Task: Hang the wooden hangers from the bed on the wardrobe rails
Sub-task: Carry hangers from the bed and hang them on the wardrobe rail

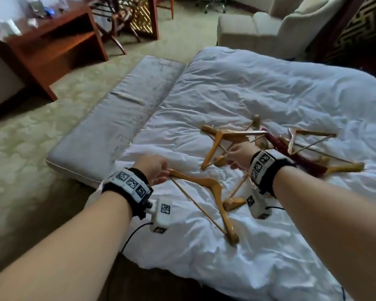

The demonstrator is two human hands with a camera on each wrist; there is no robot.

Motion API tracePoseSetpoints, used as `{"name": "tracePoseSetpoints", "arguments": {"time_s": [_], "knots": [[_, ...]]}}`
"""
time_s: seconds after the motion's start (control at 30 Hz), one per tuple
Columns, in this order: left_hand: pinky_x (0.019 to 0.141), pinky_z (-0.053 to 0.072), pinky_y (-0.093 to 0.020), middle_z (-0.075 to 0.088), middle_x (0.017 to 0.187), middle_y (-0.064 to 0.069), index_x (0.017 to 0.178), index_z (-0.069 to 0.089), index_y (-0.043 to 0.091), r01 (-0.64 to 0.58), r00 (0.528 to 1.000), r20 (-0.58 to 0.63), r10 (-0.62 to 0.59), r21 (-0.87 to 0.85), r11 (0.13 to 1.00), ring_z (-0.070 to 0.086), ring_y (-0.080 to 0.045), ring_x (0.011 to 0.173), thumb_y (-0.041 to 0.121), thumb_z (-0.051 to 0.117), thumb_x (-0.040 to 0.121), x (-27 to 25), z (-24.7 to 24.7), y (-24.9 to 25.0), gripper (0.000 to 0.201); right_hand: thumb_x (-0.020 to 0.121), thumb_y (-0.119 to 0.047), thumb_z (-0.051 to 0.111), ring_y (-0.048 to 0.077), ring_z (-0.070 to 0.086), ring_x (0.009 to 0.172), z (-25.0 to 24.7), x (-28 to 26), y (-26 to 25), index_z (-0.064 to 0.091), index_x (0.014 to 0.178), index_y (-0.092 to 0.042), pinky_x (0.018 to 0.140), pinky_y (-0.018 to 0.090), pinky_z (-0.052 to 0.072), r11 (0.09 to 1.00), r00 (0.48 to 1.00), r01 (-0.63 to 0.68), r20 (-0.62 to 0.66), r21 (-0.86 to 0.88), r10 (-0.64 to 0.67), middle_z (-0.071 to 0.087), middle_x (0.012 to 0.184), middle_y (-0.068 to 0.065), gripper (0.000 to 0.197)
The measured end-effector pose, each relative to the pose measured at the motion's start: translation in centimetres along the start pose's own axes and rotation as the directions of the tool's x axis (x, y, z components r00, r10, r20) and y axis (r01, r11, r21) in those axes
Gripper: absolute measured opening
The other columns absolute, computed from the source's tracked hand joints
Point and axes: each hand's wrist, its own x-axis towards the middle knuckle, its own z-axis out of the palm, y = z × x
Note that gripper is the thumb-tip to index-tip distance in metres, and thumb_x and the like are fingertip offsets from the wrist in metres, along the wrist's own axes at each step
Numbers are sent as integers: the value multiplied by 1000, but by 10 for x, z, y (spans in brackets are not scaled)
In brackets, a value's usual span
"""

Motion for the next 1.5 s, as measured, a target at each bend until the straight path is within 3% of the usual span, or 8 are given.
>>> {"name": "tracePoseSetpoints", "arguments": {"time_s": [0.23, 0.43, 0.67, 0.87, 1.0, 1.17, 1.3, 1.5], "knots": [[45, 49, -22, 53, 76, -7, 83, 56, 8, 236, 964, -87, -250, -145, 961, 58, -21, 64, 3, 52, 93, 86, 38, -45, 12, 92, -18, 58, 23, 66, 72, 42, 96, 57, 68, 83, -9, 60, 28, 48, 966, 966, -224, 164, 132, 202, 71, 84, 10, 15], [58, 49, -28, 52, 78, -7, 85, 54, 7, 406, 899, -105, -426, -169, 898, 56, -21, 66, 8, 50, 99, 147, 78, -95, 14, 90, -14, 57, 25, 61, 71, 86, 160, 107, 62, 93, -6, 68, 36, 51, 881, 880, -428, 312, 201, 357, 64, 83, 11, 11], [54, 10, -29, 21, 50, 1, 68, 36, 12, 551, 830, 4, -558, -165, 818, 20, -14, 41, -3, 34, 96, 183, 116, -142, 32, 93, -17, 58, 24, 59, 67, 127, 201, 138, 60, 97, -2, 72, 39, 55, 734, 753, -631, 427, 252, 500, 60, 82, 11, 16], [41, 28, -22, 34, 56, 1, 75, 45, 14, 570, 804, 11, -594, -296, 766, 33, -10, 40, 7, 52, 96, 190, 132, -157, 24, 87, -29, 61, 21, 54, 46, 152, 217, 140, 54, 72, -11, 61, 32, 51, 638, 673, -725, 461, 259, 578, 54, 56, 6, 24], [69, 53, -29, 59, 89, -6, 99, 58, 10, 570, 803, -7, -596, -284, 771, 61, -17, 80, 10, 58, 97, 186, 126, -162, 2, 88, -37, 58, 22, 57, 56, 163, 216, 135, 56, 78, -12, 75, 37, 53, 593, 633, -760, 507, 265, 584, 55, 58, 5, 28], [76, 60, -42, 59, 94, -13, 109, 54, 9, 501, 840, -70, -539, -282, 818, 65, -23, 79, -1, 52, 98, 164, 91, -174, 15, 100, -36, 45, 21, 51, 54, 173, 199, 107, 53, 78, -14, 68, 34, 53, 579, 652, -747, 531, 327, 542, 50, 53, 3, 32], [65, 62, -40, 60, 94, -16, 105, 50, 8, 476, 831, -120, -543, -352, 806, 67, -25, 78, -5, 51, 98, 125, 55, -179, 15, 98, -29, 48, 28, 66, 76, 190, 173, 68, 62, 85, -11, 79, 46, 58, 688, 712, -663, 535, 295, 456, 67, 81, 12, 27], [75, 62, -43, 67, 98, -18, 108, 51, 6, 387, 815, -194, -546, -518, 763, 70, -28, 85, -3, 51, 97, 43, -10, -206, 14, 99, -33, 49, 28, 68, 67, 235, 108, -11, 63, 91, -9, 67, 40, 59, 833, 742, -497, 616, 242, 264, 72, 75, 11, 29]]}}
